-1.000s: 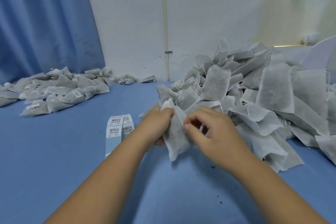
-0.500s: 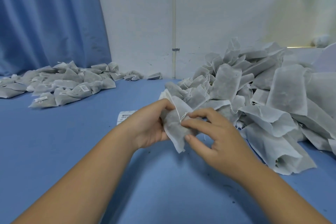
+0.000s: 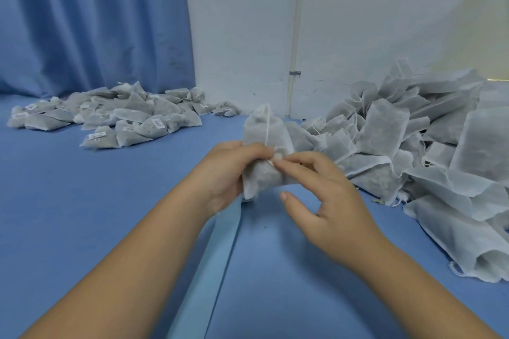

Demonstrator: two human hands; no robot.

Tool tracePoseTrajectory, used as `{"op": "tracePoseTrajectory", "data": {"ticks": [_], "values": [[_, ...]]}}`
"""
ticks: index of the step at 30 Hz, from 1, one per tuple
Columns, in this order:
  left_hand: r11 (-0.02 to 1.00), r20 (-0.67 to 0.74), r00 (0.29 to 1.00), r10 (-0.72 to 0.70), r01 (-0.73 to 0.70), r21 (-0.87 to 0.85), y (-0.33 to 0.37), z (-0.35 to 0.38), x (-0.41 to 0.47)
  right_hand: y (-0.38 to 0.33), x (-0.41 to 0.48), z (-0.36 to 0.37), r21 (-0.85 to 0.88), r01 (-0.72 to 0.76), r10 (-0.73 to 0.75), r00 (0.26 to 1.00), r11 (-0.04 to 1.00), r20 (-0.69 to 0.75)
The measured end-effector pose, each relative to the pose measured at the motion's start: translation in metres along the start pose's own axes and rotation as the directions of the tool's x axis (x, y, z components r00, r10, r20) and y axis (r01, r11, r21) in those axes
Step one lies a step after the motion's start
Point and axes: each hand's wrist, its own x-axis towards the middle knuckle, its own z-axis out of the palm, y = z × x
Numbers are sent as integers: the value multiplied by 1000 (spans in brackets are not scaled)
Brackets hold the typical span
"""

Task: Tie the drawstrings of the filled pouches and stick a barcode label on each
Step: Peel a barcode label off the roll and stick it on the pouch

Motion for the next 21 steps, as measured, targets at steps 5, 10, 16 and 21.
{"op": "tracePoseTrajectory", "data": {"ticks": [5, 10, 16, 21], "values": [[982, -184, 982, 28, -62, -178, 14, -52, 14, -4, 23, 35, 230, -383, 405, 912, 895, -59], [991, -159, 985, -62, 41, -130, -2, -100, 13, 16, 25, 71, 170, -679, 664, 734, 714, 143], [953, -241, 970, -30, 100, 286, -20, -128, 10, 15, 15, 94, 217, -696, 674, 717, 684, 177], [927, -261, 963, 63, 41, 372, -21, -126, 4, 11, 19, 101, 268, -668, 651, 741, 694, 163]]}}
